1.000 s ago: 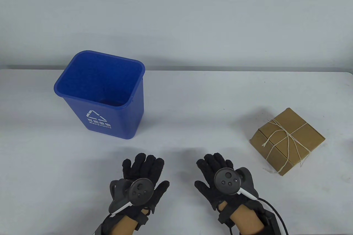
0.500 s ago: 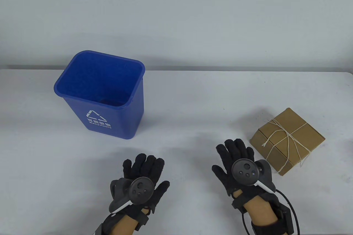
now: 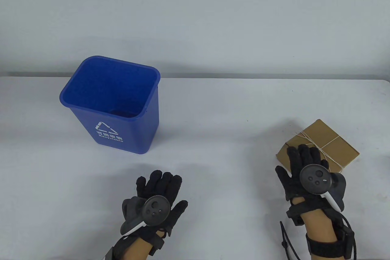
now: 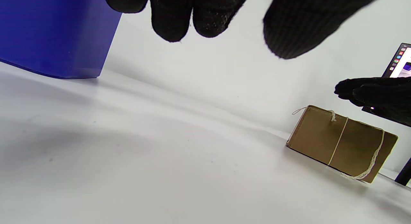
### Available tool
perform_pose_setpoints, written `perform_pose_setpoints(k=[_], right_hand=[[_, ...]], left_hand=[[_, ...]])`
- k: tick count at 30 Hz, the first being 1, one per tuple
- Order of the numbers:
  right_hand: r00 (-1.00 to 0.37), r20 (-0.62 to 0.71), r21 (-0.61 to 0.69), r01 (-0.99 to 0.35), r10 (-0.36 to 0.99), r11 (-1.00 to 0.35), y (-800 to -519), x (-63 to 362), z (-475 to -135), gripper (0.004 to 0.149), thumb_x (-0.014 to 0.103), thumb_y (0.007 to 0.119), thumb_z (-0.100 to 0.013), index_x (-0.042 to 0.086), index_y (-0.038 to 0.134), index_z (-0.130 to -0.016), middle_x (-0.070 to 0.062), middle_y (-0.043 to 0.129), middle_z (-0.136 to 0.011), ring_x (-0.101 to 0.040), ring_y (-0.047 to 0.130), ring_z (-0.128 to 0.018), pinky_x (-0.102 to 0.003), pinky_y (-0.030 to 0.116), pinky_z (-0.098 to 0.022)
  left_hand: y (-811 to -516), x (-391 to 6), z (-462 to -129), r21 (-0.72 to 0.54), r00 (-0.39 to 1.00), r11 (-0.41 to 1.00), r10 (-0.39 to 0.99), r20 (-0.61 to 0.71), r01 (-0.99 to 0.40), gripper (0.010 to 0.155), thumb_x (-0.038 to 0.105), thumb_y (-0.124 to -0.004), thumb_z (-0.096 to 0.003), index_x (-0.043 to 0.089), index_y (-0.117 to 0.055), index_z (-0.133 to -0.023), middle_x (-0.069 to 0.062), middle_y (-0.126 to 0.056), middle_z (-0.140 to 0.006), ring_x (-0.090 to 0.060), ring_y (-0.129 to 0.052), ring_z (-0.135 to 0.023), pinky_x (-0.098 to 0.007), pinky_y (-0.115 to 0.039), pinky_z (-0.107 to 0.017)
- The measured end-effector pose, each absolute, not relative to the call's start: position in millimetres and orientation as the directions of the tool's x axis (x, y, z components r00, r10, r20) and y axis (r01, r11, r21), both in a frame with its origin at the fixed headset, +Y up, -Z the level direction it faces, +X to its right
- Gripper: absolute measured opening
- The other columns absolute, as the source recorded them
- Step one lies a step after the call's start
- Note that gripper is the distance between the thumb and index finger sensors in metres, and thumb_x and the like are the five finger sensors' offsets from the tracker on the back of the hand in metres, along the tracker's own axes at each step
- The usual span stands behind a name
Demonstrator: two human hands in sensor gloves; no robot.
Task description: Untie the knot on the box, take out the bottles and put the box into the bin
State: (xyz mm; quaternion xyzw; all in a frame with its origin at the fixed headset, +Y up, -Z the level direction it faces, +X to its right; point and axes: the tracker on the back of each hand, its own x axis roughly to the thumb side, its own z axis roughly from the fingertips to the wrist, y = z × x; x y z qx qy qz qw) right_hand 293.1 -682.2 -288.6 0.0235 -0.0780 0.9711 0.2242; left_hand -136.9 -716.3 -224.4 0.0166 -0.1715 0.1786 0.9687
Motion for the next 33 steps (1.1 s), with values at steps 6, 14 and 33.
perform_pose_setpoints(k=[6, 14, 33], right_hand=[[-0.911, -0.005, -0.209, -0.403, 0.413, -0.891, -686, 337, -288, 0.072, 0.048, 0.063, -0.052, 0.007, 0.040, -0.107, -0.023, 0.022, -0.111, -0.061, 0.016, -0.096, -0.076, 0.017, -0.058], [-0.866, -0.155, -0.264, -0.427, 0.475, -0.865, -688, 363, -286, 0.077, 0.048, 0.063, -0.052, 0.002, 0.033, -0.106, -0.025, 0.020, -0.109, -0.061, 0.020, -0.096, -0.075, 0.024, -0.060], [-0.810, -0.298, -0.130, -0.489, 0.505, -0.862, -711, 372, -287, 0.077, 0.052, 0.054, -0.052, 0.007, 0.022, -0.107, -0.022, 0.006, -0.108, -0.058, 0.059, -0.086, -0.067, 0.052, -0.059]], left_hand=[[-716, -137, -224, -0.030, 0.874, 0.933, 0.346, 0.341, -0.358, 0.080, 0.057, -0.072, -0.0501, 0.021, -0.045, -0.117, -0.015, -0.048, -0.118, -0.054, -0.034, -0.111, -0.084, -0.022, -0.068], [-717, -136, -225, -0.038, 0.878, 0.936, 0.341, 0.336, -0.349, 0.080, 0.056, -0.072, -0.0502, 0.021, -0.045, -0.117, -0.016, -0.049, -0.118, -0.054, -0.035, -0.111, -0.084, -0.023, -0.068], [-718, -135, -225, -0.050, 0.876, 0.935, 0.346, 0.337, -0.350, 0.079, 0.056, -0.072, -0.0504, 0.021, -0.046, -0.117, -0.016, -0.049, -0.117, -0.054, -0.037, -0.110, -0.083, -0.024, -0.069]])
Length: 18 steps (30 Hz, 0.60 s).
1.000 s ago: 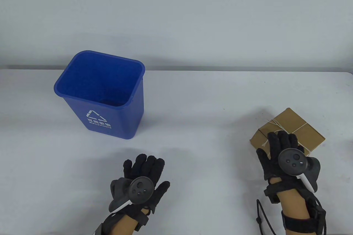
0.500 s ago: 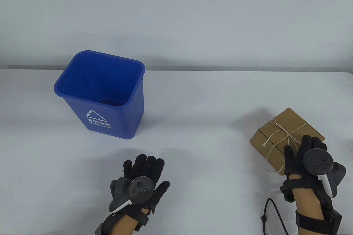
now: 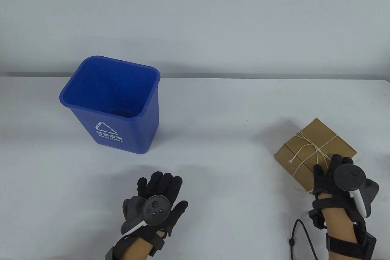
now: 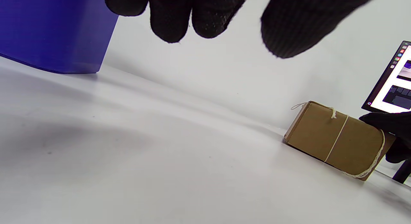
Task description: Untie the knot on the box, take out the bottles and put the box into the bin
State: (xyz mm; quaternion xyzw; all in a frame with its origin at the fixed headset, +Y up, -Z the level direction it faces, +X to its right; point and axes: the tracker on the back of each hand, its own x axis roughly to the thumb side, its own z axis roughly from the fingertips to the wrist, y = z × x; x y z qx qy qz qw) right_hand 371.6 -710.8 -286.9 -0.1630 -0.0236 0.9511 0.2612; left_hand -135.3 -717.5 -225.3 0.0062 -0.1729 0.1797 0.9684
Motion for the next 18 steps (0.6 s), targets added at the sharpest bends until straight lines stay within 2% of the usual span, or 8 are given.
perform_pose_setpoints(k=[18], right_hand=[[-0.806, -0.086, -0.003, -0.587, 0.585, -0.810, -718, 320, -285, 0.077, 0.053, 0.053, -0.052, 0.012, 0.018, -0.107, -0.016, -0.001, -0.108, -0.058, 0.056, -0.087, -0.067, 0.052, -0.059]], left_hand=[[-717, -136, -225, -0.046, 0.872, 0.931, 0.356, 0.336, -0.362, 0.078, 0.055, -0.072, -0.0507, 0.020, -0.047, -0.116, -0.017, -0.050, -0.117, -0.054, -0.037, -0.110, -0.083, -0.025, -0.069]])
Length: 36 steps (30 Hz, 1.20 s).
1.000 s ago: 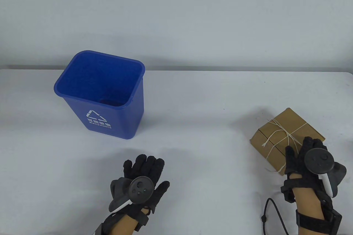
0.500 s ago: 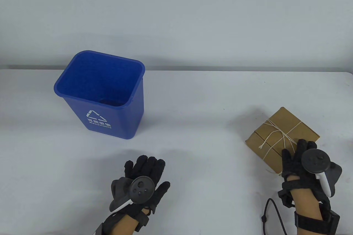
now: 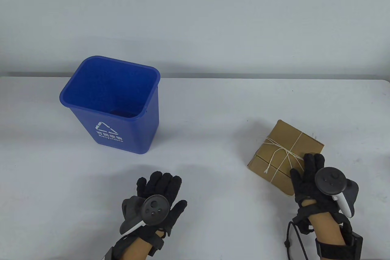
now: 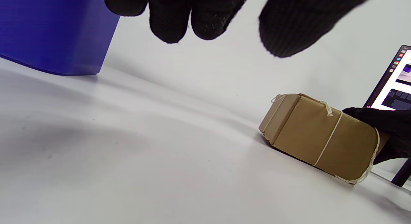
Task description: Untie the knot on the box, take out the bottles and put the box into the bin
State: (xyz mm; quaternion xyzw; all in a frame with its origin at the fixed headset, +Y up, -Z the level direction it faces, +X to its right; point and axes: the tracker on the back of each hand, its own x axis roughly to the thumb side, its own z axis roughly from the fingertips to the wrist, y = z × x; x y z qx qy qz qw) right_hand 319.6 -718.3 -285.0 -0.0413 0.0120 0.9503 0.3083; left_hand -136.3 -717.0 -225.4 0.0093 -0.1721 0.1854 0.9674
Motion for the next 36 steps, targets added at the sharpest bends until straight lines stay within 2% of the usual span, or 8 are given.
perform_pose_setpoints(k=[17, 36], right_hand=[[-0.803, 0.053, 0.069, -0.590, 0.594, -0.804, -723, 280, -282, 0.077, 0.054, 0.051, -0.052, 0.012, 0.018, -0.107, -0.015, -0.002, -0.108, -0.059, 0.056, -0.087, -0.067, 0.052, -0.059], [-0.775, 0.247, 0.162, -0.558, 0.581, -0.814, -730, 207, -275, 0.077, 0.056, 0.048, -0.052, 0.013, 0.017, -0.108, -0.015, -0.002, -0.108, -0.059, 0.057, -0.087, -0.066, 0.053, -0.059]], left_hand=[[-716, -136, -225, -0.044, 0.868, 0.928, 0.361, 0.342, -0.369, 0.078, 0.055, -0.072, -0.0506, 0.020, -0.047, -0.116, -0.017, -0.049, -0.117, -0.054, -0.037, -0.110, -0.083, -0.024, -0.069], [-715, -137, -225, -0.041, 0.857, 0.921, 0.377, 0.351, -0.388, 0.079, 0.055, -0.071, -0.0507, 0.021, -0.045, -0.117, -0.016, -0.049, -0.118, -0.054, -0.036, -0.110, -0.083, -0.024, -0.069]])
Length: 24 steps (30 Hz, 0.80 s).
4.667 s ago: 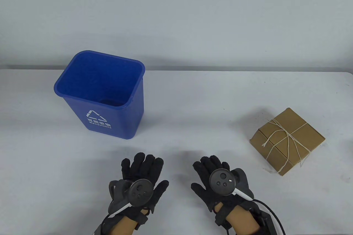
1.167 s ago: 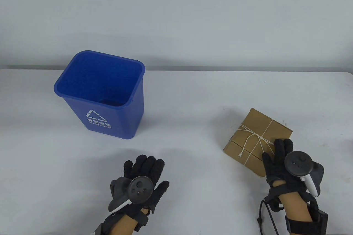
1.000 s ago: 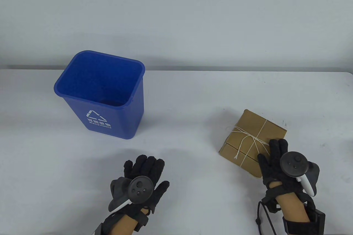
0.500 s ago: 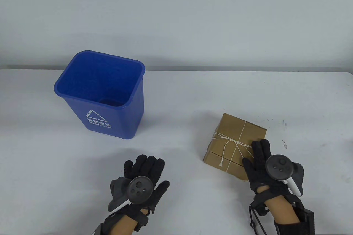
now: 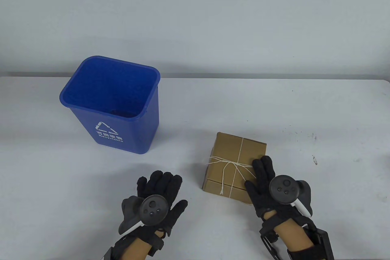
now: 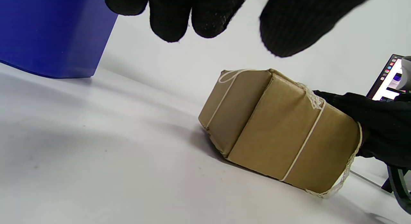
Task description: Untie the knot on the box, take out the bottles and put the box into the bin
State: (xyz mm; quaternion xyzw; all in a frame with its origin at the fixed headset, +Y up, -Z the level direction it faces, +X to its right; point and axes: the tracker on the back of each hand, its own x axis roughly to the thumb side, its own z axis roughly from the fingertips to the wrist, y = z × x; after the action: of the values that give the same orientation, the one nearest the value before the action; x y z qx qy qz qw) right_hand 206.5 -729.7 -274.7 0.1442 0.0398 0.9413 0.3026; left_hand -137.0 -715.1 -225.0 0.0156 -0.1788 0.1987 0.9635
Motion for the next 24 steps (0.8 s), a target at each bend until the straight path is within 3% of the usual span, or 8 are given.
perform_pose_setpoints(k=[24], right_hand=[[-0.721, 0.388, 0.268, -0.508, 0.574, -0.819, -730, 140, -259, 0.075, 0.055, 0.049, -0.052, 0.015, 0.020, -0.108, -0.013, 0.000, -0.110, -0.058, 0.060, -0.086, -0.066, 0.055, -0.059]], left_hand=[[-712, -138, -224, -0.020, 0.833, 0.900, 0.411, 0.370, -0.435, 0.081, 0.058, -0.070, -0.0504, 0.022, -0.043, -0.117, -0.016, -0.045, -0.119, -0.054, -0.035, -0.111, -0.083, -0.024, -0.069]])
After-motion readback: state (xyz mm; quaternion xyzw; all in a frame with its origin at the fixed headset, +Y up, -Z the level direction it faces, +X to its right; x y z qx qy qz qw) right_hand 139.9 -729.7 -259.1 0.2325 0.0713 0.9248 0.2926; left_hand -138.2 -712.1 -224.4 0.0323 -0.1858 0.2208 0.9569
